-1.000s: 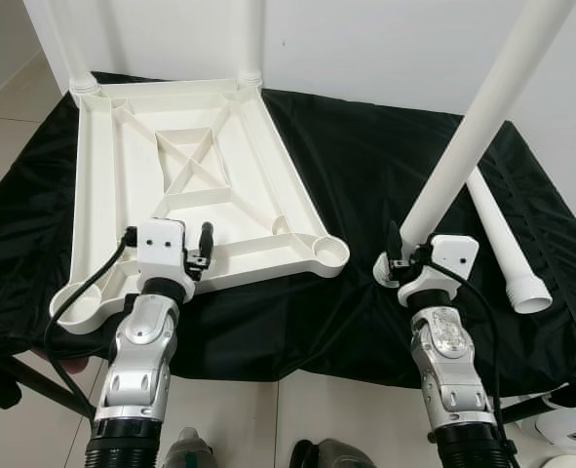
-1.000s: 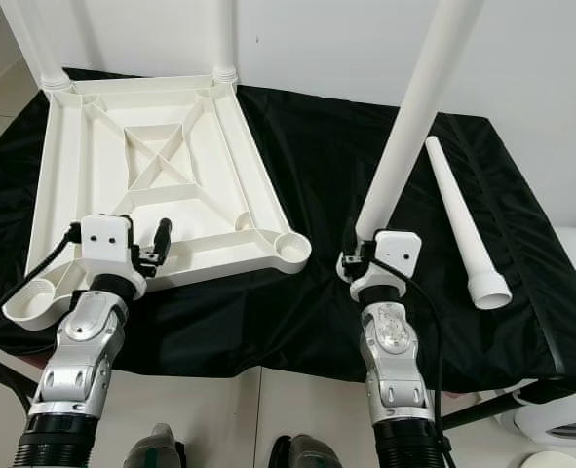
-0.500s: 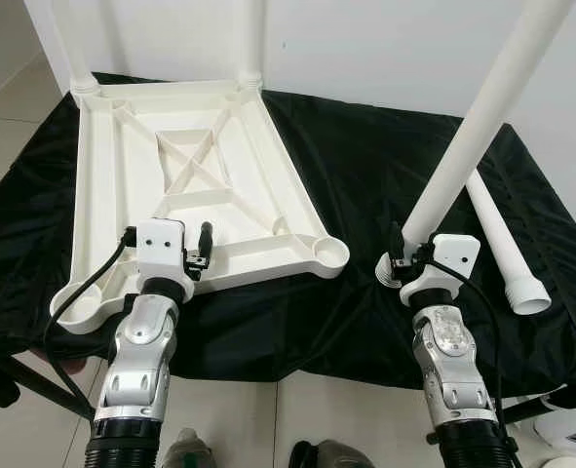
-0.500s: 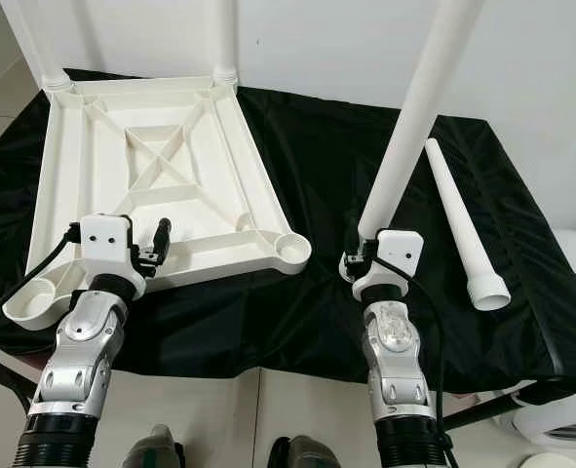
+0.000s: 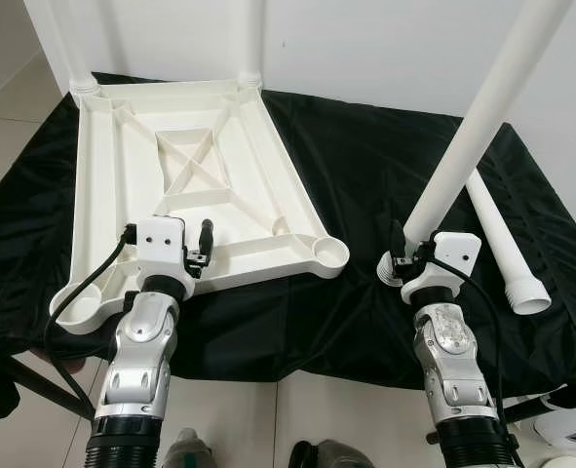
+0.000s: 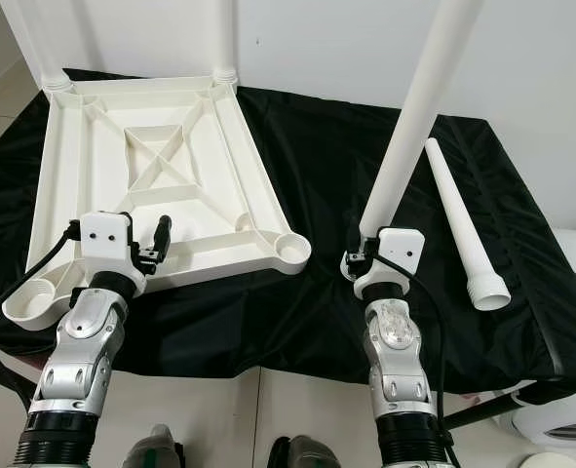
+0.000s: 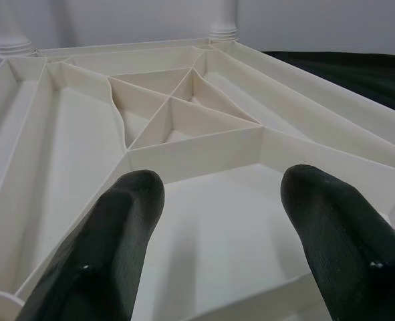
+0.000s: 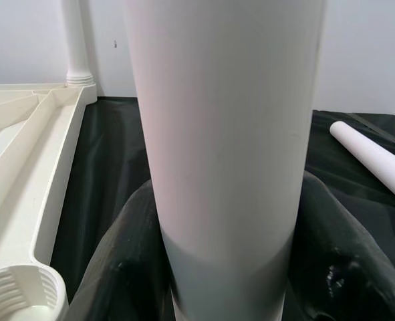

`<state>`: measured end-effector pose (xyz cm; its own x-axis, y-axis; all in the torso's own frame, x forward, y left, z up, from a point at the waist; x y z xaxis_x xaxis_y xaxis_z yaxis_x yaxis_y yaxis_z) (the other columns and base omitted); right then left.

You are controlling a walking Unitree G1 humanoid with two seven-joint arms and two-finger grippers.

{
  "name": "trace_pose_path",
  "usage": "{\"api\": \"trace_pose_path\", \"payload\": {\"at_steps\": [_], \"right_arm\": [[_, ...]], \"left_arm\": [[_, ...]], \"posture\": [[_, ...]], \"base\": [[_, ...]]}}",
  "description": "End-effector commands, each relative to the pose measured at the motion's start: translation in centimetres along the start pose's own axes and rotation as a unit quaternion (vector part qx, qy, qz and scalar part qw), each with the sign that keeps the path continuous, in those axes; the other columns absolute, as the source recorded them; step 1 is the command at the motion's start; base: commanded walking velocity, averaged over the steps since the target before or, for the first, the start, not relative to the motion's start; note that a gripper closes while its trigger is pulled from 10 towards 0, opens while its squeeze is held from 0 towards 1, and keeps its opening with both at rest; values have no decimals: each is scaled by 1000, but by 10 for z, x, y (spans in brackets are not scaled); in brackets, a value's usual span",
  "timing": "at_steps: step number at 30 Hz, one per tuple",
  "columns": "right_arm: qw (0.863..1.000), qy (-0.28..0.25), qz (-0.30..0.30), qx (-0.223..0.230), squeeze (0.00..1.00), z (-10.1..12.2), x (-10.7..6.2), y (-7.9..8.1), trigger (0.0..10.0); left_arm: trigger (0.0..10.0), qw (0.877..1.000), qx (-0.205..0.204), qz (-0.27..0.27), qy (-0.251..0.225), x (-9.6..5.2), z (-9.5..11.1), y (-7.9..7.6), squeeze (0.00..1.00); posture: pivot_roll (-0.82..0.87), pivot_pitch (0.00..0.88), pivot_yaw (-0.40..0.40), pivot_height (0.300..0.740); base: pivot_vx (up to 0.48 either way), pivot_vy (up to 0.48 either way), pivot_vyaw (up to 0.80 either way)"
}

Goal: Building children table

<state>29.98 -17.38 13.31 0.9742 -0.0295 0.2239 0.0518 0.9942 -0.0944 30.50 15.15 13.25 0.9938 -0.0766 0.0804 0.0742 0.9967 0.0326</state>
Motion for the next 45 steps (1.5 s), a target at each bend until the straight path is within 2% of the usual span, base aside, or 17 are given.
{"api": "trace_pose_path", "payload": {"at_steps": [1, 45], "right_arm": [[1000, 8, -3, -2, 0, -4, 0, -4, 10000], [1000, 6, 1, -2, 0, -3, 2, -1, 10000]], "left_arm": [[10000, 1000, 3, 11, -4, 1, 2, 1, 0], [10000, 1000, 2, 17, -13, 2, 8, 3, 0]], "posture": [[57, 17, -83, 740], [70, 29, -85, 740]], "base": [[0, 0, 0], [0, 0, 0]]}}
Point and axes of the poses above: a point about 5 cm out from each wrist's last joint towards the gripper, its own x axis pointing out of the wrist towards the gripper, its own z axis along the axis of the wrist's last joint, y = z × x, the point moved 2 cm from there along x, pointing out of the wrist towards the gripper, and after that the axes turned 2 degrees about -x, right-handed, at the moved point
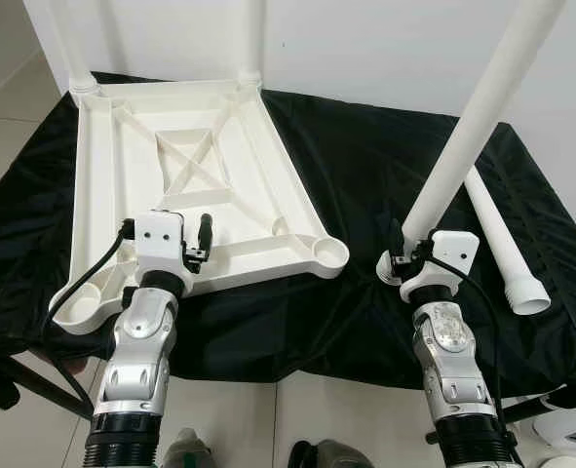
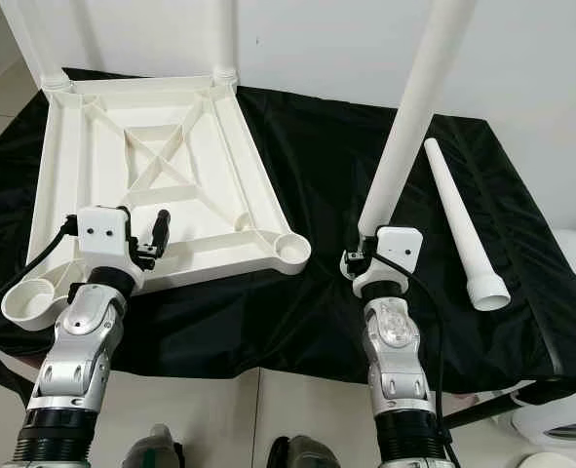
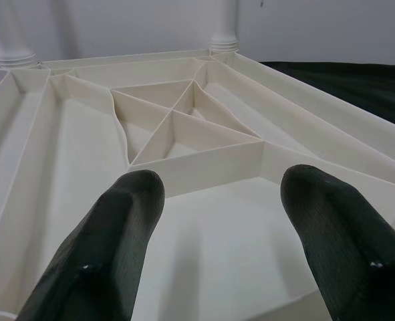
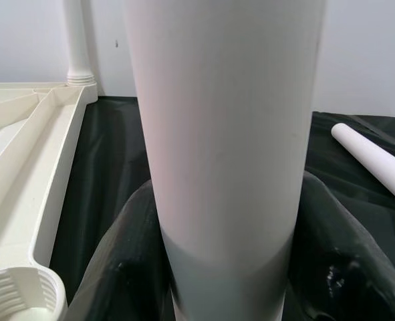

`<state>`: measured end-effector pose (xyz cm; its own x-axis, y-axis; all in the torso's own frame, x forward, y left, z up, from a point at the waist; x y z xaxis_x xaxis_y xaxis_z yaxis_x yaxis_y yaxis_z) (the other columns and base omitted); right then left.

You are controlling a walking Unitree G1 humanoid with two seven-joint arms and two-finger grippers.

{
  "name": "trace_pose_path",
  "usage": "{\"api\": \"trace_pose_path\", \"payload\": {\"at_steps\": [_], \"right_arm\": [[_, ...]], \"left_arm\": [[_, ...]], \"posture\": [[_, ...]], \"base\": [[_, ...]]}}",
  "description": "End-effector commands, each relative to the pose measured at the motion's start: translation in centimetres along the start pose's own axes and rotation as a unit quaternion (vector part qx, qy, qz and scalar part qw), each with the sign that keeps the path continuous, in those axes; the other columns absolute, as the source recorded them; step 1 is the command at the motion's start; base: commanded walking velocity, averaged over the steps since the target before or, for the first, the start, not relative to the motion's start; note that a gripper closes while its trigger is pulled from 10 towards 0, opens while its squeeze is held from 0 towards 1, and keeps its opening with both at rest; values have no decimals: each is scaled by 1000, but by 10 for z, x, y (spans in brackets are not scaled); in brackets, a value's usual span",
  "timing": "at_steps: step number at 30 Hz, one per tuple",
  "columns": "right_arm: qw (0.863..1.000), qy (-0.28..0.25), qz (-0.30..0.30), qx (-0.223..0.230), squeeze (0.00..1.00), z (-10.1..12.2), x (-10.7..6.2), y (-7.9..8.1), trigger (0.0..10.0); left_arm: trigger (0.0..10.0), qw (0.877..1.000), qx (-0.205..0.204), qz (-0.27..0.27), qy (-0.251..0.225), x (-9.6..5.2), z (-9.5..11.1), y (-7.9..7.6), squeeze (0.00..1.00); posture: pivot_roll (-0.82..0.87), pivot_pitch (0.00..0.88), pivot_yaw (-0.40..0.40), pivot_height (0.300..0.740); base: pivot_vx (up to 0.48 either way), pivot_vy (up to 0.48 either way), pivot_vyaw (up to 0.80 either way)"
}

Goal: Building children table

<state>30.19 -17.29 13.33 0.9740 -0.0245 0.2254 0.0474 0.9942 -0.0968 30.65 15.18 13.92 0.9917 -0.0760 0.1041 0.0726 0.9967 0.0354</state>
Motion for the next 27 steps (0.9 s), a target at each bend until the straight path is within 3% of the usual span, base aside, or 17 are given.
{"api": "trace_pose_path", "payload": {"at_steps": [1, 27], "right_arm": [[1000, 7, -1, -1, 0, -3, 0, -2, 10000], [1000, 8, 6, -6, 0, -6, 3, 0, 10000]], "left_arm": [[10000, 1000, 1, 17, -1, 0, 1, 3, 0], [10000, 1000, 10, 8, -5, 2, 3, 5, 0]], "posture": [[70, 29, -85, 740], [84, 0, -85, 740]], "base": [[0, 0, 0], [0, 0, 0]]}}
Point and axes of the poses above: a point about 5 cm out from each wrist's last joint towards the gripper, its own x axis pointing out of the wrist towards the gripper, its own z axis along the axis of the wrist's last joint, y = z × x, the point moved 2 cm from there along x, pointing out of the wrist towards the gripper, and after that the axes turned 2 degrees about -x, right-handed, at the moved point
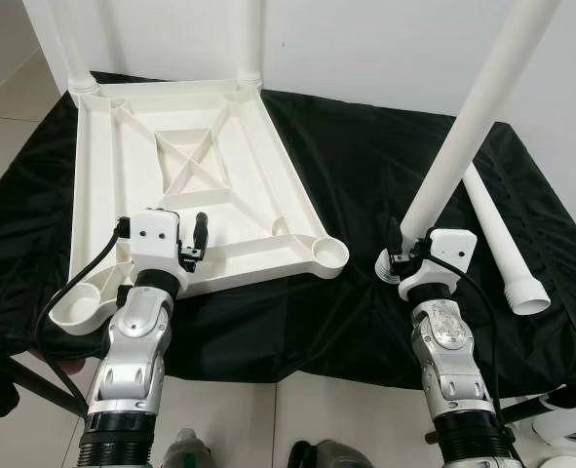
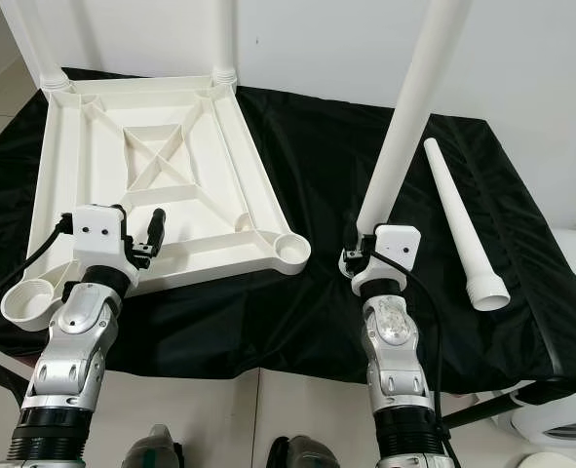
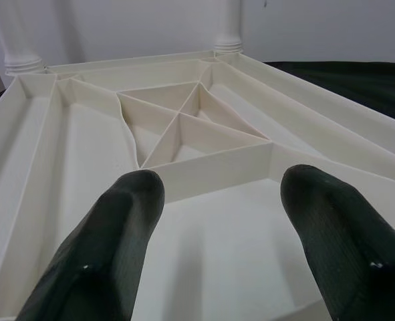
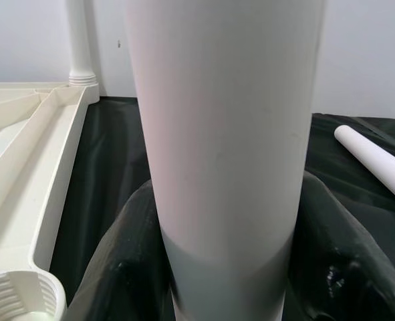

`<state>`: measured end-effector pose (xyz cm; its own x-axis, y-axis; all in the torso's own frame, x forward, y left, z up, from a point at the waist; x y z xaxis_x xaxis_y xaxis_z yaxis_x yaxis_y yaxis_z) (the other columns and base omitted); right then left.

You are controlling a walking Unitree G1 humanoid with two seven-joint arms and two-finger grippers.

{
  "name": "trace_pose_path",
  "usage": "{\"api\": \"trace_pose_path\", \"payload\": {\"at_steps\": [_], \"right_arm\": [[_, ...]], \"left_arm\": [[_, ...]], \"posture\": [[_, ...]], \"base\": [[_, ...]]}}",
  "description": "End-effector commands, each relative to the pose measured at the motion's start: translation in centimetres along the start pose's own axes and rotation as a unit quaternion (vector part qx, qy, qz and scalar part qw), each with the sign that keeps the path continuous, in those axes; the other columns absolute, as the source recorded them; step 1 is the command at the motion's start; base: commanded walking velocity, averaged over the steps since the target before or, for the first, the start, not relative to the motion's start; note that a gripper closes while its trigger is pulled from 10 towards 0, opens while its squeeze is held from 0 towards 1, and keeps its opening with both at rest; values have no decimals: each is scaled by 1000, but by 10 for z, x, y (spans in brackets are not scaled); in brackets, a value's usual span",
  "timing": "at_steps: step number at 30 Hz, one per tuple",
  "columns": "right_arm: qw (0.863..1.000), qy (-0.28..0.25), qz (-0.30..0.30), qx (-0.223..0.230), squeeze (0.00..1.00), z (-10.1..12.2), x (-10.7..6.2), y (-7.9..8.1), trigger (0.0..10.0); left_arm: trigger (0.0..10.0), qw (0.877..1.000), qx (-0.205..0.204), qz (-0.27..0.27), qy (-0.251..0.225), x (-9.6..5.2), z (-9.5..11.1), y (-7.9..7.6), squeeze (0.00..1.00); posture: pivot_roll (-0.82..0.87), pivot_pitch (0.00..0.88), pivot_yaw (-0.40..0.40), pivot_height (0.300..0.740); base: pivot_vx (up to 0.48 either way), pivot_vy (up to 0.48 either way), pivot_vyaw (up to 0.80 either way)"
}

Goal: Building children table

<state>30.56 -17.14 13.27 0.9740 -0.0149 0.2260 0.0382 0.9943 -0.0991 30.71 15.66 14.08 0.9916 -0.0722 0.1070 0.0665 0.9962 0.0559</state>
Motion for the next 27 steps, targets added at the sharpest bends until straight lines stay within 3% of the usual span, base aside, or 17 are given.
{"api": "trace_pose_path", "payload": {"at_steps": [1, 27], "right_arm": [[1000, 9, 2, -7, 0, -5, 0, -2, 10000], [1000, 10, 8, -9, 0, -5, 1, -3, 10000]], "left_arm": [[10000, 1000, 0, 6, -4, 2, 2, 0, 0], [10000, 1000, -2, 13, -3, -2, 1, 0, 0]], "posture": [[84, 0, -85, 740], [89, 2, -101, 740]], "base": [[0, 0, 0], [0, 0, 0]]}}
Point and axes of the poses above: a point about 5 cm out from each wrist's last joint towards the gripper, its own x axis pointing out of the wrist towards the gripper, its own z axis along the axis of the wrist's last joint, y = z × x, the point moved 2 cm from there along x, pointing out of the wrist towards the gripper, and after that the axes turned 2 degrees about -x, right-handed, at the moved point
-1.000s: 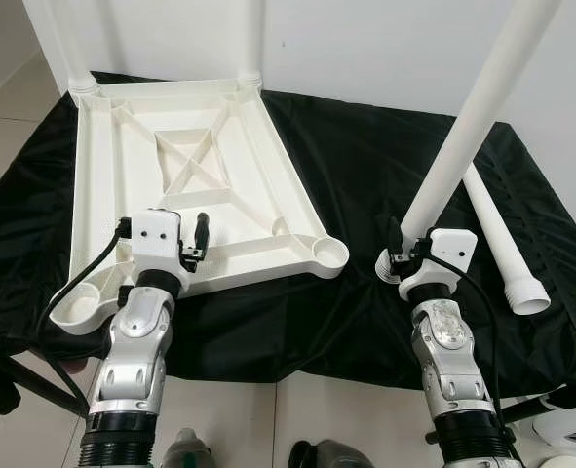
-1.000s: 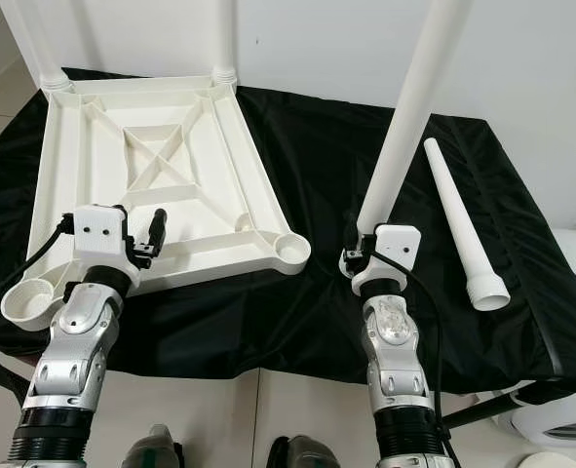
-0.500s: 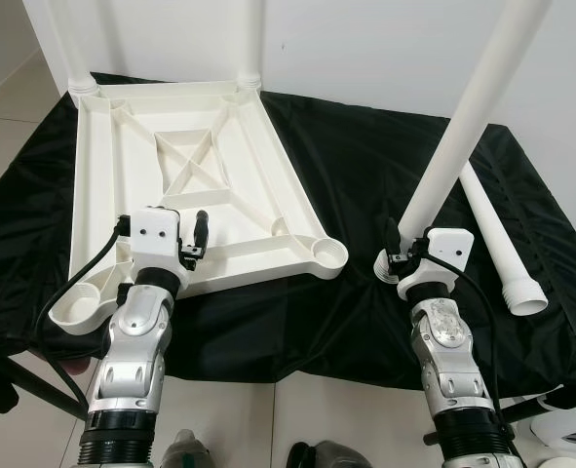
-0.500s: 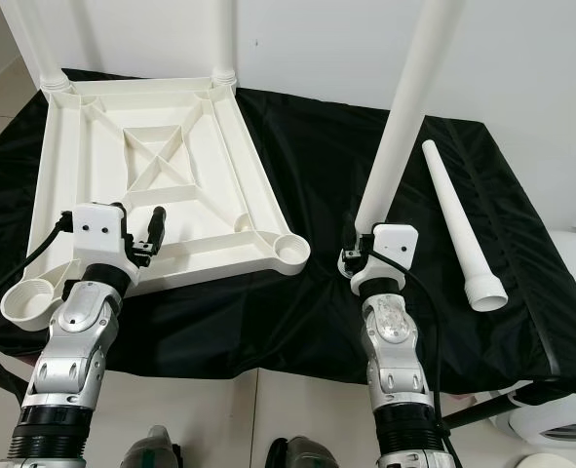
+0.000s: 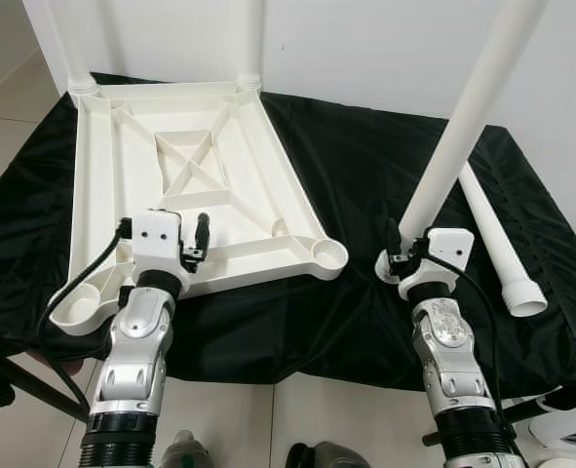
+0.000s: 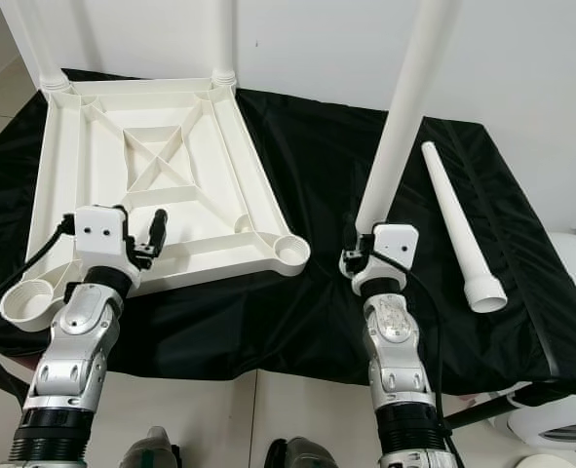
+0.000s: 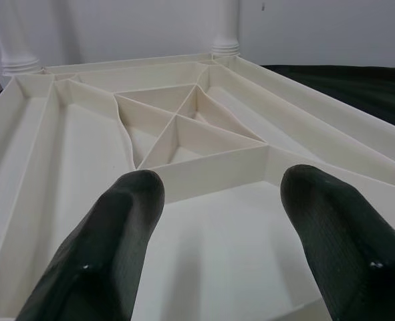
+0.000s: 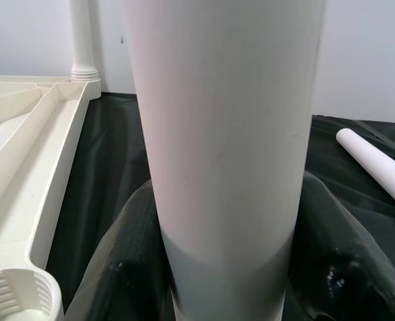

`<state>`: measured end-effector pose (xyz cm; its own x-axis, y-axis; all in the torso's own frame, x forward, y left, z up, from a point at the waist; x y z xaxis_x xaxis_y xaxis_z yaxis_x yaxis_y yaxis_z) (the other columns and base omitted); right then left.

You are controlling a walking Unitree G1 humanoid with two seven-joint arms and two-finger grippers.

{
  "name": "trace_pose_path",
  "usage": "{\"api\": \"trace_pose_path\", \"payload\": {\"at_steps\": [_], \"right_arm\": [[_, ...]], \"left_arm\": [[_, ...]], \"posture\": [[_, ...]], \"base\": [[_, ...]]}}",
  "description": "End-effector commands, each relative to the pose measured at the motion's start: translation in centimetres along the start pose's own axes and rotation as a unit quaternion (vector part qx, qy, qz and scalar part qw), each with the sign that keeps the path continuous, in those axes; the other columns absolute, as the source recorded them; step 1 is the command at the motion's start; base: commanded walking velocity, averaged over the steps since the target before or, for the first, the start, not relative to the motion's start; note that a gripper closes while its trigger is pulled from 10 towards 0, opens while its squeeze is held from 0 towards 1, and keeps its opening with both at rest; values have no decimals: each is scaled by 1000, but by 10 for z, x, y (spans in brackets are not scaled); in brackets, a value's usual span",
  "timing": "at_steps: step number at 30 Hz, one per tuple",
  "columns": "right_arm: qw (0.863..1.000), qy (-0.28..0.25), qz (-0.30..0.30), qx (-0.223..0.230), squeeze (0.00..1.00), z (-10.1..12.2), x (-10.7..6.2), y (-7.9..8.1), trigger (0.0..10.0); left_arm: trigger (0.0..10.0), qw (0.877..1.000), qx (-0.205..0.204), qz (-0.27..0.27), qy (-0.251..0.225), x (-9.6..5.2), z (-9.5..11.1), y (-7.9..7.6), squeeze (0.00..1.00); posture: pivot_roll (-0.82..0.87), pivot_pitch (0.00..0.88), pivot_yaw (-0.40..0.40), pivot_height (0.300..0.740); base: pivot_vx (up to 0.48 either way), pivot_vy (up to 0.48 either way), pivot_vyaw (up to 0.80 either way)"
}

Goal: Building children table

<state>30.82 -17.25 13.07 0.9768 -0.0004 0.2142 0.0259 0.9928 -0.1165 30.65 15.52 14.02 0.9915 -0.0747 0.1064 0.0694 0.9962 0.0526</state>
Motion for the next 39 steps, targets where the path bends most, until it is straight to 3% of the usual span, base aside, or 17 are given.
{"api": "trace_pose_path", "payload": {"at_steps": [1, 13, 27, 39], "right_arm": [[1000, 5, 0, -1, 0, -3, -2, -2, 10000], [1000, 10, -7, 9, 0, -3, -2, -3, 10000], [998, 19, 16, 59, 0, -4, -1, 2, 10000], [998, 19, 20, 56, 0, -3, -1, 2, 10000]], "left_arm": [[10000, 1000, -1, 14, -3, -1, 1, 1, 0], [10000, 1000, -1, 10, -4, -1, 2, 0, 0], [10000, 1000, 3, 12, -4, -3, 1, 1, 0], [10000, 1000, 1, 10, -7, -1, 3, 1, 0]], "posture": [[88, 3, -100, 740], [88, 2, -99, 740], [90, 6, -106, 740], [87, 11, -106, 740]], "base": [[0, 0, 0], [0, 0, 0], [0, 0, 0], [0, 0, 0]]}}
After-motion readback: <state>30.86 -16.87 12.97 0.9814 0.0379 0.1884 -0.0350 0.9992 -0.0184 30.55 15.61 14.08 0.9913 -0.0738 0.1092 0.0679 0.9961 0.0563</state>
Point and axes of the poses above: a point about 5 cm out from each wrist's last joint towards the gripper, its own x axis pointing out of the wrist towards the gripper, its own z axis along the axis of the wrist's last joint, y = z × x, the point moved 2 cm from there along x, pointing out of the wrist towards the gripper, and after that the axes turned 2 degrees about -x, right-handed, at the moved point
